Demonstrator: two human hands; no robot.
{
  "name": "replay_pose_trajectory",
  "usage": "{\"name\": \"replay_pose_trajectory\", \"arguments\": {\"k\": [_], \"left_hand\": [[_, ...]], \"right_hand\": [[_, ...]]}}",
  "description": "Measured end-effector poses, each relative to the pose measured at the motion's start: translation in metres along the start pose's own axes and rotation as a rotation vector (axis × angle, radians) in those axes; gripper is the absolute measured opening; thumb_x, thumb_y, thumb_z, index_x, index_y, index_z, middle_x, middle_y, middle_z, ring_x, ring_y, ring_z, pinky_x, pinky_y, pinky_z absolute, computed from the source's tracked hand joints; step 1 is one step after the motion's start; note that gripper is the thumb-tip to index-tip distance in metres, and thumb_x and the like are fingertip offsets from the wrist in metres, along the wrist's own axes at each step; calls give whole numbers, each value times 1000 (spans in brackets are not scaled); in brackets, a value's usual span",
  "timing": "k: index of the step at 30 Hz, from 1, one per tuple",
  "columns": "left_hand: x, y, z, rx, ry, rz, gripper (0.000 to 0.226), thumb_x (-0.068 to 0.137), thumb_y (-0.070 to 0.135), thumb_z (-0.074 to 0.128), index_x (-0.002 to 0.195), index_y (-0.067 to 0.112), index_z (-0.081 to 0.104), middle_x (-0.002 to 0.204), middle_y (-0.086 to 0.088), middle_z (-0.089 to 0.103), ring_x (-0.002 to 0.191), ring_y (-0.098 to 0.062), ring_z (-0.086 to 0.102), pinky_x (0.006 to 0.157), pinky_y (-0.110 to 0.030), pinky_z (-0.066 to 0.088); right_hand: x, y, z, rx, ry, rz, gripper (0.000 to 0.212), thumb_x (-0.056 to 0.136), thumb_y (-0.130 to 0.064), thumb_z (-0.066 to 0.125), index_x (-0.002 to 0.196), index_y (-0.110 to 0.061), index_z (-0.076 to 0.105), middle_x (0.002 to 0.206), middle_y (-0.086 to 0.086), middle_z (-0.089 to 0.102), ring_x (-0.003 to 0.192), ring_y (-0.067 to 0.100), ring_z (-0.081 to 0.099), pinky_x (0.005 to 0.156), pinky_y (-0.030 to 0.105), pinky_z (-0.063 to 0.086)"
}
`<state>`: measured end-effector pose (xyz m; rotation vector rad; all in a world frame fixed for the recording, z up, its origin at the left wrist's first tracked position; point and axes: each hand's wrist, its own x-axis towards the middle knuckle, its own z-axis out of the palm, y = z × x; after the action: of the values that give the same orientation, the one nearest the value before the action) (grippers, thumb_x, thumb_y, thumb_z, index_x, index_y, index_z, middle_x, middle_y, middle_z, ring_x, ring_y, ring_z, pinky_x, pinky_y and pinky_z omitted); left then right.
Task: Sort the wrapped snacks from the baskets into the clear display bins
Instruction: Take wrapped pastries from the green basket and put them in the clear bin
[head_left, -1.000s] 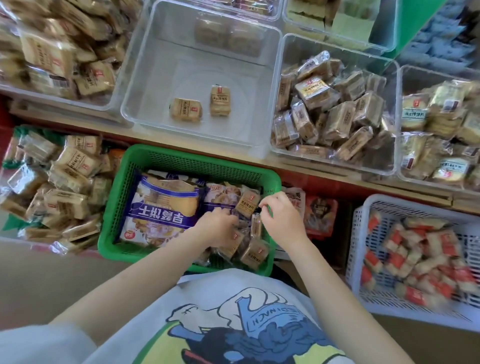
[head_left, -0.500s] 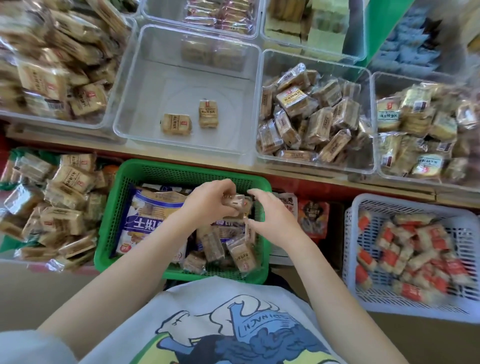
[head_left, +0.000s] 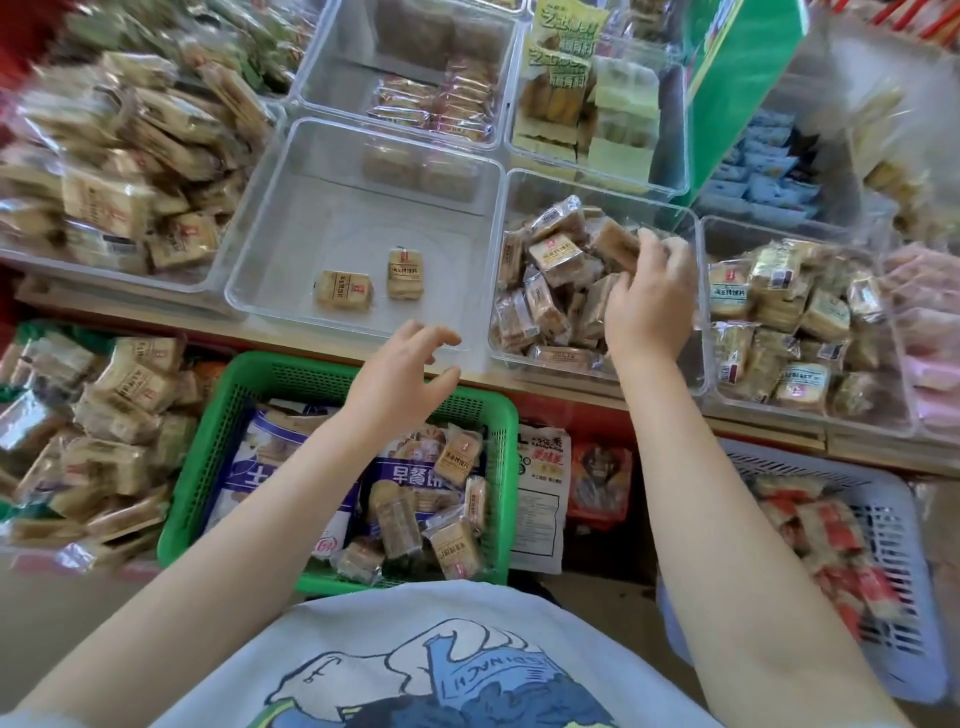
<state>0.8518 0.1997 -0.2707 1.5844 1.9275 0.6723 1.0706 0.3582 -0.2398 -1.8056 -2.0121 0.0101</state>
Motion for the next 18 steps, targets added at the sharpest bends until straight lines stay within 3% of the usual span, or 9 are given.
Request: {"name": "replay_pose_trajectory", "arguments": {"k": [2, 4, 5, 8, 10, 14, 18], "left_hand": [[-4, -5, 4, 31, -21, -9, 30, 95, 31, 60, 124, 24, 60, 121, 4, 55, 98, -11, 59, 79, -38, 54], [-8, -10, 7, 47, -40, -29, 27, 96, 31, 58, 121, 23, 62, 120, 5, 56, 99, -12, 58, 81, -35, 53], [-11, -14, 9, 57, -56, -43, 26, 96, 30, 58, 121, 23, 62, 119, 6, 57, 101, -12, 58, 82, -35, 53], [-19, -33, 23, 116, -134, -96, 26, 97, 29, 55, 120, 20, 63, 110, 5, 61, 100, -15, 58, 82, -36, 52], [-25, -50, 36, 157, -215, -165, 24, 97, 30, 54, 117, 22, 63, 109, 4, 61, 98, -17, 59, 80, -36, 52], [-48, -86, 69, 264, -458, -292, 33, 94, 32, 61, 126, 25, 60, 126, 2, 59, 106, -20, 59, 80, -35, 54], [-71, -108, 94, 366, -705, -225, 64, 82, 39, 74, 138, 27, 46, 131, -4, 51, 120, -26, 47, 91, -43, 51]], "right_hand": [[5, 5, 11, -152, -369, 32, 43, 98, -24, 51, 139, -10, 49, 148, 15, 40, 133, 35, 39, 110, 52, 37], [-4, 5, 15, -168, -531, 41, 44, 100, -32, 48, 139, -12, 51, 154, 14, 34, 139, 34, 33, 113, 51, 29], [-13, 4, 14, -131, -483, 39, 42, 99, -30, 50, 137, -12, 54, 153, 14, 36, 139, 33, 34, 111, 51, 29], [-57, -5, 9, 64, -118, -11, 33, 91, -15, 53, 122, -9, 64, 130, 16, 54, 121, 32, 49, 98, 49, 41], [-90, -15, 11, 227, -124, -82, 24, 91, -11, 52, 108, -8, 68, 109, 11, 62, 101, 28, 57, 88, 45, 48], [-154, -27, 36, 324, -670, -62, 20, 98, -16, 49, 105, -15, 68, 104, 0, 63, 89, 17, 57, 80, 36, 49], [-195, -22, 59, 274, -890, -6, 22, 101, -19, 47, 110, -15, 67, 110, 4, 61, 99, 21, 58, 81, 33, 44]]}}
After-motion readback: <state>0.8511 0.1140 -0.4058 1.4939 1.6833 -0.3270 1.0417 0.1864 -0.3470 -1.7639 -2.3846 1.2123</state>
